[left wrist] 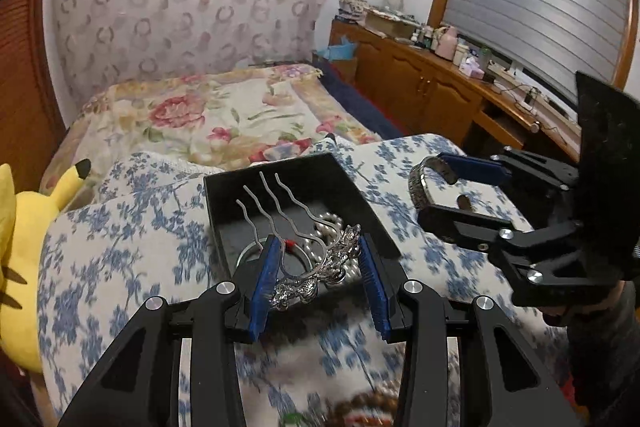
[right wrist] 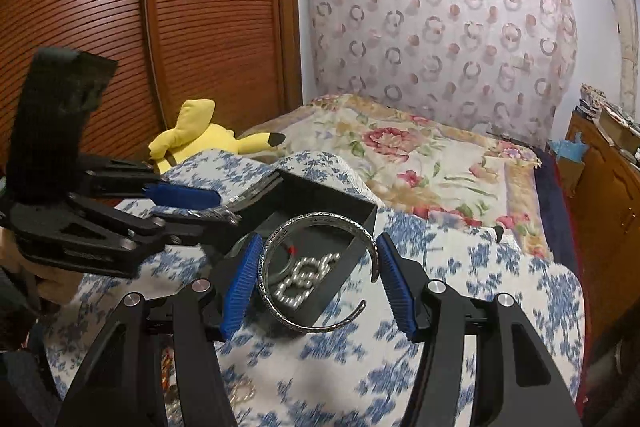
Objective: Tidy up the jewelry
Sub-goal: 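Lower the hairpins and cuff bangle into the black box and open both grippers, then move both grippers back over the remaining jewelry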
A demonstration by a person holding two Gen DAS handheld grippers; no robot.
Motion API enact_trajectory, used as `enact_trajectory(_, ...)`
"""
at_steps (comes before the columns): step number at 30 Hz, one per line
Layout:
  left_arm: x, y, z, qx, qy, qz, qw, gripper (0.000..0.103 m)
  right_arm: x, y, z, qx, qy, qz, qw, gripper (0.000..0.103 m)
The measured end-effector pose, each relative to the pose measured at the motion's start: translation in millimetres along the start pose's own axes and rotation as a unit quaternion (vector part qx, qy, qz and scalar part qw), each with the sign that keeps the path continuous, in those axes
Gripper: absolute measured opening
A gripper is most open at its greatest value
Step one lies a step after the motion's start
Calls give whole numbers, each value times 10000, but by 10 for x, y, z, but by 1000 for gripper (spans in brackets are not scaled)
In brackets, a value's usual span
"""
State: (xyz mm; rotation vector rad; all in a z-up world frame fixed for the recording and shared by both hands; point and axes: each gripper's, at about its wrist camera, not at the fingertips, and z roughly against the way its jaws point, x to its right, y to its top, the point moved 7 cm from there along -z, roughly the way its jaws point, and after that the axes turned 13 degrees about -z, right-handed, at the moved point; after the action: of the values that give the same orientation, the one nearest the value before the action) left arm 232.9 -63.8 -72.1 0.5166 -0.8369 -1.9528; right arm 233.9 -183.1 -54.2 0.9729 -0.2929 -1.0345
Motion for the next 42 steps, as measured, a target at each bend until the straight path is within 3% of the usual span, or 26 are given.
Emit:
enact_trajectory(9,-93,-10,-338,-200,65,-31,9998,40,162,41,-232,-163,45,-156,9997,61)
enact_trajectory(11,-106,-5,-342,-183,88,-5,9998,52,191,37,-284,-219,9,-181,9996,61)
enact_trajectory(15,-158,17,-271,-41,173,21,9998,55,174,35,-356,-274,-8,-181,9995,61)
enact_trajectory(22,-413,-69,-72,130,456,233,9986,70,6,91,-552,-352,4,23,9994,61)
enact_trajectory(32,-757,-361,152,91,752,526,9957,70,-140,134,-963,-560,-33,206,9982,61)
enact_trajectory(42,-740,-696,324,-17,804,672,9945,70,-113,84,-1052,-653,-287,187,9973,62)
